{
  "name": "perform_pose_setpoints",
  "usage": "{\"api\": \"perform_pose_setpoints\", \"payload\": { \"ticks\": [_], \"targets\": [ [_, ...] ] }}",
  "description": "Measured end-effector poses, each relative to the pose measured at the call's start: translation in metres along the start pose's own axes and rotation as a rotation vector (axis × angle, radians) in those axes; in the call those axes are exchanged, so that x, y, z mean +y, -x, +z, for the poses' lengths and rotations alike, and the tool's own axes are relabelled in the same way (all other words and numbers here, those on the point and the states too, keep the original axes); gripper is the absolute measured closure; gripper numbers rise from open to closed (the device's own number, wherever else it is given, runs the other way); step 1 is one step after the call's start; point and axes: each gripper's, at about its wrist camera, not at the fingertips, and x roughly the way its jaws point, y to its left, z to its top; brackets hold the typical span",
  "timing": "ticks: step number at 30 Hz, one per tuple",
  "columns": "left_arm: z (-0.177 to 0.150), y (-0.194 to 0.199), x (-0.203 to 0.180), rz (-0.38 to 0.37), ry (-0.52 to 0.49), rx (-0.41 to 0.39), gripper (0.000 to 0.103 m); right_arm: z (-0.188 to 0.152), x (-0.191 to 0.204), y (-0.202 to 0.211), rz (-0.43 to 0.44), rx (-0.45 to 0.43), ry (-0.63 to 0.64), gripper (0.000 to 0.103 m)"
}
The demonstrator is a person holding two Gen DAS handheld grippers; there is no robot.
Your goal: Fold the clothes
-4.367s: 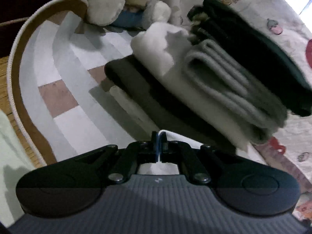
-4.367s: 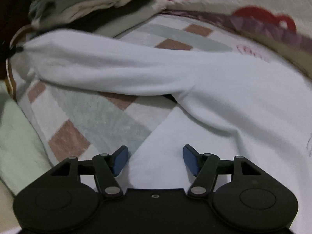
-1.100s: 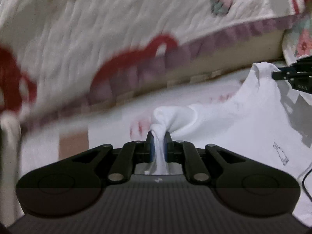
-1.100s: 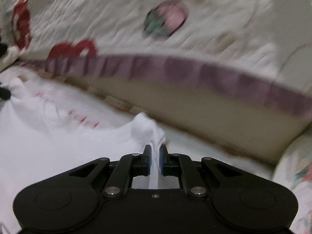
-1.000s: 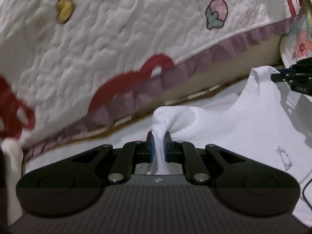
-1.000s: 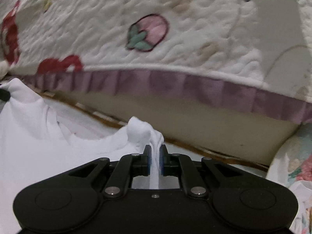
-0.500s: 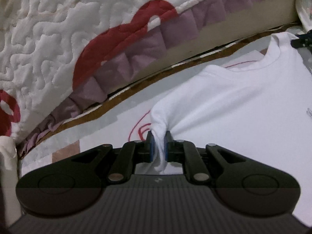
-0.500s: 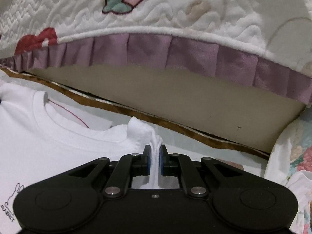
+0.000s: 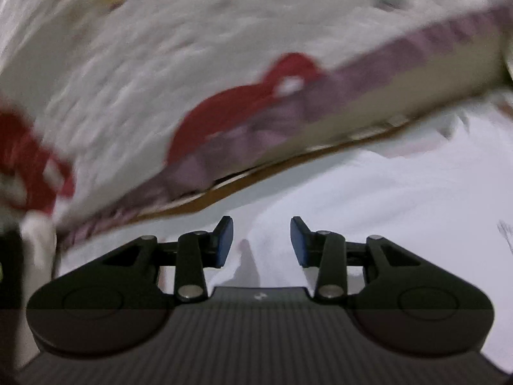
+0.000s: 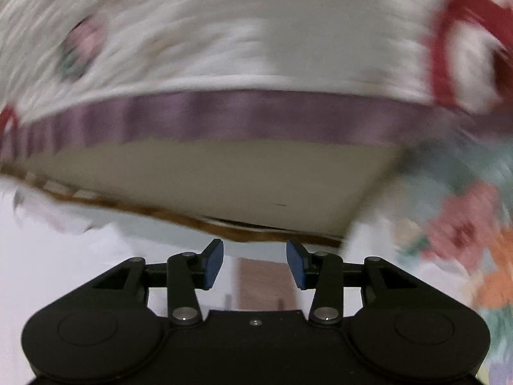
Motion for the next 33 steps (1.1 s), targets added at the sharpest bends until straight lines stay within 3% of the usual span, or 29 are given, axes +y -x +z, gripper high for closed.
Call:
{"api": "perform_pose_setpoints", "payload": {
  "ticks": [3,6,8,10,14,22,28,33],
  "targets": [
    [0.014,-0.006,-0.033,-0.068,-0.090,0.026,0.064,-0.009,-0.056,0.014,-0.022,0.010,-0.157,0.053],
    [0.022,-0.024,-0.043,-0.099,-0.041,0.107,0.064,-0.025,-0.111,0.031,-0.042,0.011,-0.333,0.053],
    [0.022,-0.037,-0.038,-0.109,0.022,0.155,0.061,-0.034,-0.131,0.037,-0.059,0.029,-0.330,0.053],
    [0.025,-0.045,-0.027,-0.103,0.050,0.155,0.056,-0.040,-0.142,0.040,-0.071,0.056,-0.284,0.053],
    [0.028,-0.038,-0.031,-0.080,0.059,0.119,0.055,-0.040,-0.162,0.033,-0.009,0.113,-0.305,0.052],
    [0.034,-0.014,-0.051,-0.046,0.058,0.032,0.056,-0.070,-0.220,0.007,0.007,0.141,-0.788,0.046],
    [0.067,0.004,-0.131,-0.360,0.165,-0.026,0.056,-0.101,-0.235,-0.001,0.030,0.103,-0.832,0.046],
    [0.067,0.017,-0.191,-0.496,0.074,-0.051,0.055,-0.120,-0.243,0.011,0.113,0.058,-0.828,0.046]
  ]
}}
